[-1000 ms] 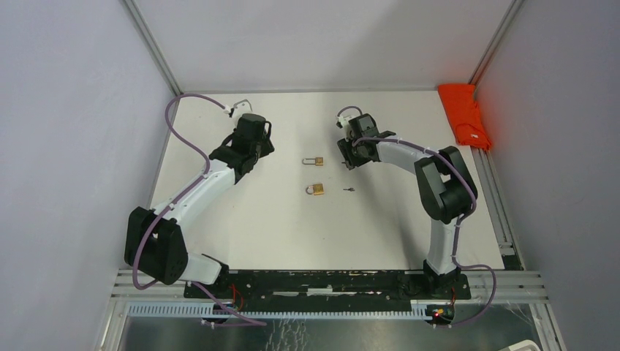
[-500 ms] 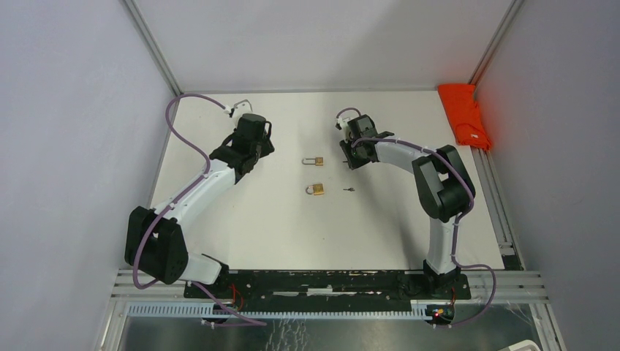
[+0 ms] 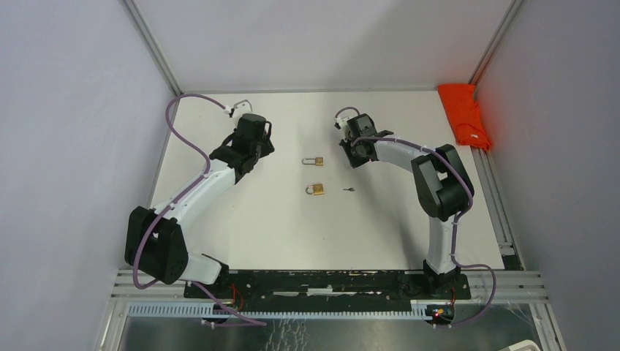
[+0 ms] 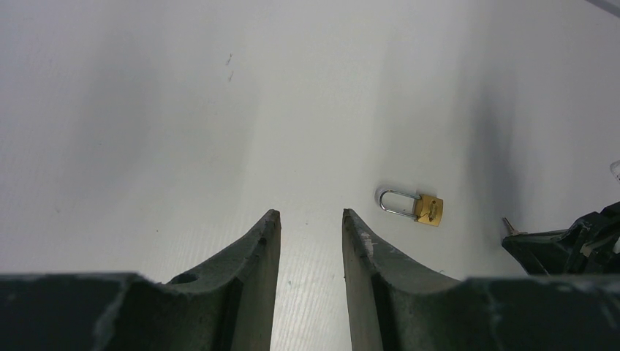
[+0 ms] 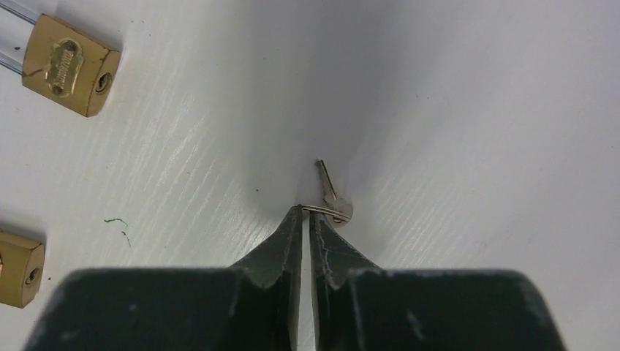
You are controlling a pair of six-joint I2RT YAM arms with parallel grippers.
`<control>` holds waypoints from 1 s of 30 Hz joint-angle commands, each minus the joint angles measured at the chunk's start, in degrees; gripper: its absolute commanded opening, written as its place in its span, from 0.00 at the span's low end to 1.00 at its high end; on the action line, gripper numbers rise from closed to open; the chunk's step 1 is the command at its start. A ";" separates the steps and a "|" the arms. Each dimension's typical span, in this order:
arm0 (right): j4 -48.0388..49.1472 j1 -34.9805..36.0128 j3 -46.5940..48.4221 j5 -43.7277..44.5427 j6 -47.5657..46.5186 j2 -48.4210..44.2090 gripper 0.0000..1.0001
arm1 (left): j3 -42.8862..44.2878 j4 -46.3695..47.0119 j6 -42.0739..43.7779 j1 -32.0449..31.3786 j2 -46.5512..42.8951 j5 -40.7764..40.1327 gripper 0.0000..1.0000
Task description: Unlock with the key
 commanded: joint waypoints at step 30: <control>-2.69 0.22 4.19 3.66 -0.18 -2.84 0.40 | 1.15 1.55 -0.57 -0.16 0.31 -0.79 0.42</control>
